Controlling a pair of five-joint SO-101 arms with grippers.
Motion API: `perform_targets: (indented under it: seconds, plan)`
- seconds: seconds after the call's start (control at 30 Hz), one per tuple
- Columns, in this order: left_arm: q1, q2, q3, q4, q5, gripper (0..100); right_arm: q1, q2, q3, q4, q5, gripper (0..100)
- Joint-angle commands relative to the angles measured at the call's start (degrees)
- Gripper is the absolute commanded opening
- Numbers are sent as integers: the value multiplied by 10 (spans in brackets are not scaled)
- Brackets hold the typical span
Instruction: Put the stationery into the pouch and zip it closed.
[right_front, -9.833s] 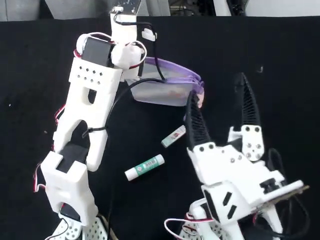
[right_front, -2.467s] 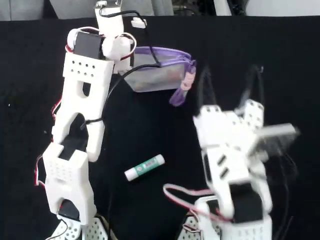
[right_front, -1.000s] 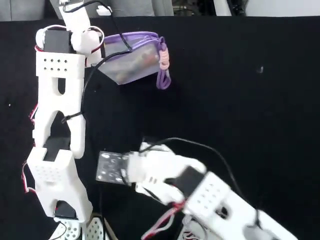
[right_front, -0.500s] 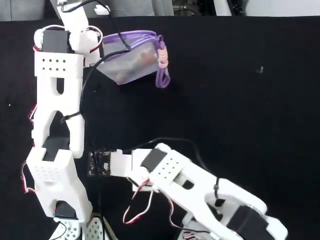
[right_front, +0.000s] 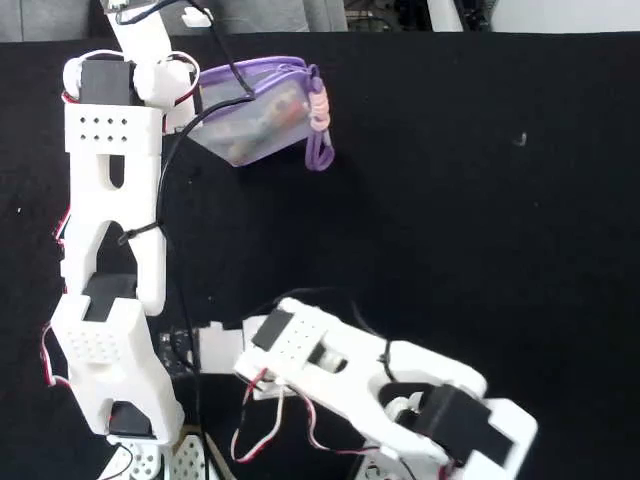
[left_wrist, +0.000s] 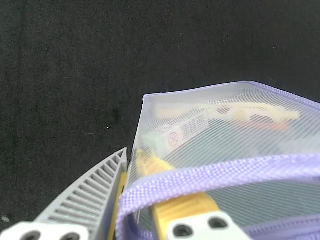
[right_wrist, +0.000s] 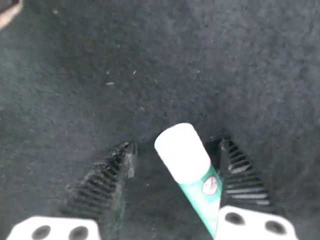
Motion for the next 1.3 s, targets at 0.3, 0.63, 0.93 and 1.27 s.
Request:
perform_targets:
  seconds: [0.3,0.63,0.93,1.27]
  plan:
    - [-27,8,9,-10,-8,28,53,-19,-85,80,-4,21]
    - [10,0,-3,-8,-8,28,154,-335,-85,171,0,12]
    - [75,0,-138,63,-8,28,318,-594,-115,171,-1,11]
    - [135,0,-140,63,-8,28,357,-625,-233,135,-59,11]
